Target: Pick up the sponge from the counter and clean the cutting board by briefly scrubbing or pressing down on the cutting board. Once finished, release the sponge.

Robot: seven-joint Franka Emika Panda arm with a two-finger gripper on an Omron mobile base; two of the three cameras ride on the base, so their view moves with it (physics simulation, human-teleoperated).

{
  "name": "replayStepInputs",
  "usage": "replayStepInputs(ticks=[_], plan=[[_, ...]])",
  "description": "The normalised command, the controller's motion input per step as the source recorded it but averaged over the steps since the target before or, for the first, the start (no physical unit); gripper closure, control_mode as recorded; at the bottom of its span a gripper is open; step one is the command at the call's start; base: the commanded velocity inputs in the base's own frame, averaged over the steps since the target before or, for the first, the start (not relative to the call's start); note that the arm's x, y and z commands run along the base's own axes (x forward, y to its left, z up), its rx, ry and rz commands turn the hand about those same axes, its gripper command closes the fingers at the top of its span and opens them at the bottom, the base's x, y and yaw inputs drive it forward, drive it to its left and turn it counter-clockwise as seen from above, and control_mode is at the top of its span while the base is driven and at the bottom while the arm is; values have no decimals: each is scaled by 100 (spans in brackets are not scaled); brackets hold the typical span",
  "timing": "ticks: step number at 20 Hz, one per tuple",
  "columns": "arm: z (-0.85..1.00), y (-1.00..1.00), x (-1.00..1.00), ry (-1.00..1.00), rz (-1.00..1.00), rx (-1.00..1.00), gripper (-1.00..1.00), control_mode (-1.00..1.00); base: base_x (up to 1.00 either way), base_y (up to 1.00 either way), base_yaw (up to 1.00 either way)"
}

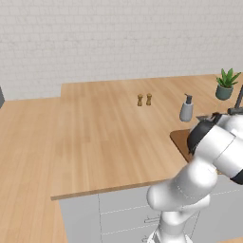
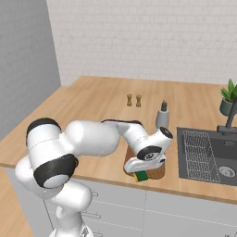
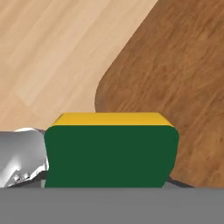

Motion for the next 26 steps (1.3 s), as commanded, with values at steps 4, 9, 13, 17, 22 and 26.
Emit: replayStepInputs(ticks=[4, 9, 13, 17, 22, 26], plan=[[0, 9, 17, -14, 0, -7, 100, -100, 0, 0, 0], [-3, 0, 23, -8, 0, -6, 100, -100, 0, 0, 0], [-5, 0, 40, -2, 0, -4, 100, -100, 0, 0, 0], [-3, -1, 37, 0, 0, -3, 100, -100, 0, 0, 0], [0, -10, 28, 0, 0, -2, 100, -100, 0, 0, 0], [0, -32, 3, 0, 0, 0, 100, -100, 0, 0, 0]])
